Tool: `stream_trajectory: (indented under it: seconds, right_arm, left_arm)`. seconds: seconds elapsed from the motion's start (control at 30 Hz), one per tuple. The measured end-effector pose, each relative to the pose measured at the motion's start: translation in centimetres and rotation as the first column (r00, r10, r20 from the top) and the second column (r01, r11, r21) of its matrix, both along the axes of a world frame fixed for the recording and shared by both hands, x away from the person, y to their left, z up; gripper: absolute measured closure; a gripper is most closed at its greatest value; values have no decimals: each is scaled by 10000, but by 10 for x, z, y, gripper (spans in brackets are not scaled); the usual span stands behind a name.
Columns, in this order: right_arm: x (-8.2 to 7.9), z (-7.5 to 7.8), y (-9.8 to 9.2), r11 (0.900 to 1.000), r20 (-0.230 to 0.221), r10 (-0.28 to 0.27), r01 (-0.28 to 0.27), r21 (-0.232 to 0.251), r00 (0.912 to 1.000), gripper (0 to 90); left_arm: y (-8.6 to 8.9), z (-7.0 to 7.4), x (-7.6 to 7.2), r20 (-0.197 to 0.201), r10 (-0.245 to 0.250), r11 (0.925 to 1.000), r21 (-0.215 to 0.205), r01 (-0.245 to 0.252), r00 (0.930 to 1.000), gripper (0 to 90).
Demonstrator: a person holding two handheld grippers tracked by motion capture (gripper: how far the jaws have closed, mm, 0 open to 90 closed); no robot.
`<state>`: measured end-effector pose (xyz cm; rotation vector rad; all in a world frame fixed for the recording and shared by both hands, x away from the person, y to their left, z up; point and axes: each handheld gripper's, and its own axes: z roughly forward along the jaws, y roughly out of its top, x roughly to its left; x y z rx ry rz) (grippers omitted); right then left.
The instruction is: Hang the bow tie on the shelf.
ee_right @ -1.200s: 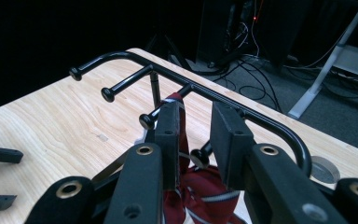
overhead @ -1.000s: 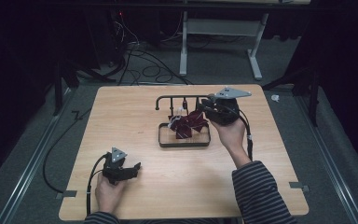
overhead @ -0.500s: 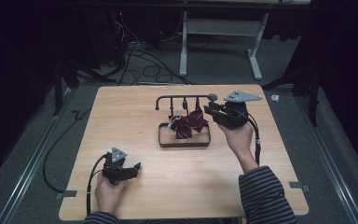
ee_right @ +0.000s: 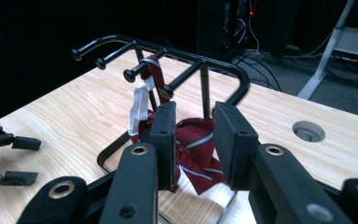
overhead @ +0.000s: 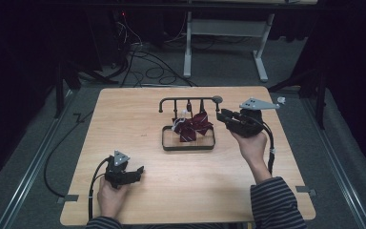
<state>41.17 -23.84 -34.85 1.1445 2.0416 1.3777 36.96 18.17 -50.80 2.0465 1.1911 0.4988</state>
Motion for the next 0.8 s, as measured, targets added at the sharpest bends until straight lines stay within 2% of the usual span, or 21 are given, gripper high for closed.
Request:
stream_trajectory:
  seconds: [0.4,0.8]
  right_arm:
    - [-16,-10,-24,9992,-49,-274,275,288,9996,721]
    - [-31,-14,-39,9981,-33,-467,468,395,9989,719]
  left_arm:
    - [0,0,0,1,-3,10000,4,3,10000,212]
    - [0,0,0,-11,-9,10000,2,9,10000,211]
